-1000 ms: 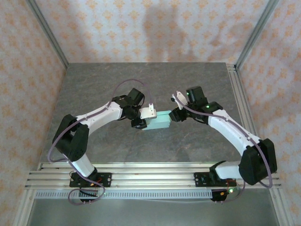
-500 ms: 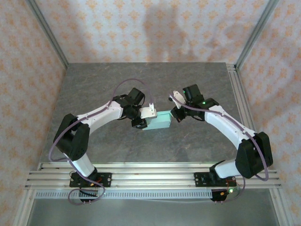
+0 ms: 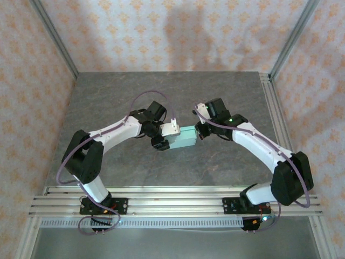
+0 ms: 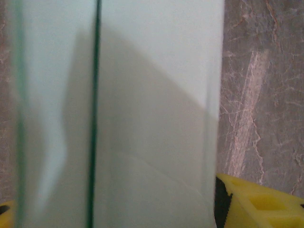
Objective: Fold the paper box
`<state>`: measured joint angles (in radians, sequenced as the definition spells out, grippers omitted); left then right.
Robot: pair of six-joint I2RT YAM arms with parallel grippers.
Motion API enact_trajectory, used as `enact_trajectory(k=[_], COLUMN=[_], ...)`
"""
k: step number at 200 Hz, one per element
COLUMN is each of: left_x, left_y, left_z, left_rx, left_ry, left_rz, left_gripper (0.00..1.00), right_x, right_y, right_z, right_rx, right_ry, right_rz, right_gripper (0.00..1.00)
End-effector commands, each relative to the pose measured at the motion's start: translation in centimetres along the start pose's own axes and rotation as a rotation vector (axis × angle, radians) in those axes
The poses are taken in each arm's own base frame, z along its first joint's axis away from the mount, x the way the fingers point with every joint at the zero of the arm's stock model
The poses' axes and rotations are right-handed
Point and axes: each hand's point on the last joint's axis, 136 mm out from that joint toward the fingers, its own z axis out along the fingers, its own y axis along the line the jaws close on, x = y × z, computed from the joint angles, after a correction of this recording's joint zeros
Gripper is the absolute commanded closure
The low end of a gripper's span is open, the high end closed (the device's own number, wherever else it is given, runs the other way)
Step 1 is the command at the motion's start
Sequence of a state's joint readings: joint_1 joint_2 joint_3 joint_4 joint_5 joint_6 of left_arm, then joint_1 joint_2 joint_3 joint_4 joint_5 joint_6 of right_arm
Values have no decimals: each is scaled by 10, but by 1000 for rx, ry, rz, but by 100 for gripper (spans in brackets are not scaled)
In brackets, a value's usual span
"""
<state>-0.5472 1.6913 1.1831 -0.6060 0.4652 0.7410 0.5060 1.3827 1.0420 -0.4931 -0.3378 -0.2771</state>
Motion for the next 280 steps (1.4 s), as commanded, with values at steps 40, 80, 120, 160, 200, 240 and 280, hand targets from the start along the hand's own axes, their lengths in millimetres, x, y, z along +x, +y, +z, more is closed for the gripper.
enact_trajectory(k=[40,80,120,160,200,240,280], left_x=[-8,-17,-25,-29,-29,-38,-40], left_y=[1,10,21,30,39,32,39], left_z=[-8,-27,-60,-91,-89,-75,-64], left_rx=[-31,-120,-251,-328,-314,-220,-223], left_ry=[-62,-119,-216,-290,-271,-260,-241], left_rz=[-46,-81,-181,-414,-679,-694,-695], left_gripper=[27,6,0,0,18,49,62], right_x=[-5,-1,0,1,3,3,3], right_y=[-13,-17,-20,-20,-19,-18,-18], right_z=[-12,-12,-12,-12,-12,-12,-12], right_rx=[100,120,138,140,133,134,129], right_ry=[-42,-33,-21,-4,7,12,18], right_rz=[119,110,94,99,119,124,124], right_gripper=[100,100,100,100,100,100,100])
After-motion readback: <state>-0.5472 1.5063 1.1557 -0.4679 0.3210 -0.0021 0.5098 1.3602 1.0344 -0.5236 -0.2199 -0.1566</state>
